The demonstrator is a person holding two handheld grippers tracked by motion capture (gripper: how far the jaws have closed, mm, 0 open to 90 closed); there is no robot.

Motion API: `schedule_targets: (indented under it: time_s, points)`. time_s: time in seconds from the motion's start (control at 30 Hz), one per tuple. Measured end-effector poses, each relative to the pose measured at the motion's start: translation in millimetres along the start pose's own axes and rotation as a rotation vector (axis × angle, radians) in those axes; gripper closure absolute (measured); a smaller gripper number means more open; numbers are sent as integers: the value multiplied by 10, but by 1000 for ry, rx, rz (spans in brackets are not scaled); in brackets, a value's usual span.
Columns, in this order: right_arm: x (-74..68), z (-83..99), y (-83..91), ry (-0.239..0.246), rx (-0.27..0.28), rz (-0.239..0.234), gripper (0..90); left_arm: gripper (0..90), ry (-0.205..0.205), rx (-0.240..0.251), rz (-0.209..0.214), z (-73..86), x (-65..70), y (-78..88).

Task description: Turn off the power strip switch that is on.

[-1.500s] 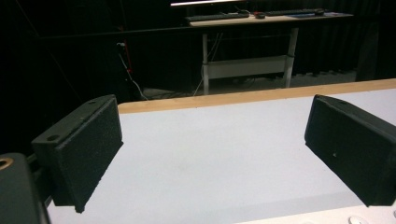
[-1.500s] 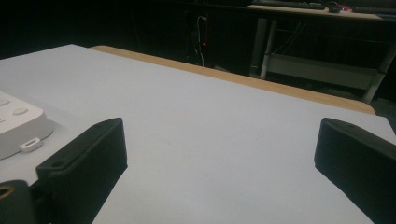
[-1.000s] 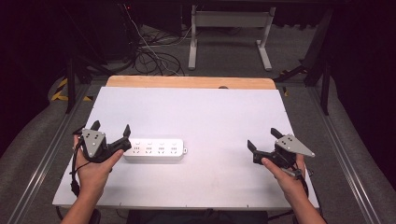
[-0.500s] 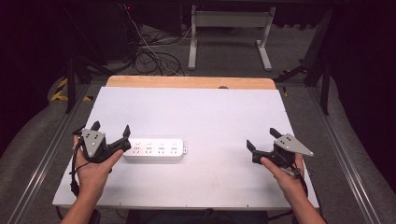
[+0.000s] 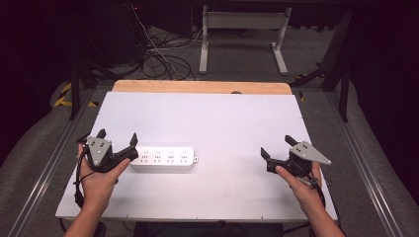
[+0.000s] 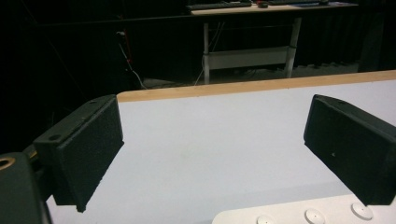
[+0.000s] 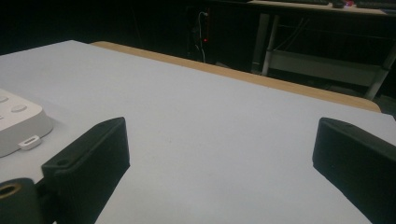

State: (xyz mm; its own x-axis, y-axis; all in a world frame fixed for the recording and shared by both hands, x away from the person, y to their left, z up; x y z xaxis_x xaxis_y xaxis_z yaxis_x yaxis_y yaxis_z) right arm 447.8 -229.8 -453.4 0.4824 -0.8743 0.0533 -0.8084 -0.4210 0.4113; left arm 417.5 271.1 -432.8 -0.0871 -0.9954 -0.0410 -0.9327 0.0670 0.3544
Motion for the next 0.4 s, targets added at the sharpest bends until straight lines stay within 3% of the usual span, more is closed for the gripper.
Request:
schedule_targets:
  time_s: [0.4]
  points:
    - [-4, -11, -24, 1, -5, -2, 43, 54, -3, -6, -9, 14, -15, 12]
Point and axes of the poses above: each handheld gripper's, and its own axes: y roughly backward along the jaws, z roughly out of its underside, x roughly to its right, the point moved 1 cm from there along -y, roughly forward along the jaws, and after that the axes turned 10 degrees about -x, right-handed, at the moved point
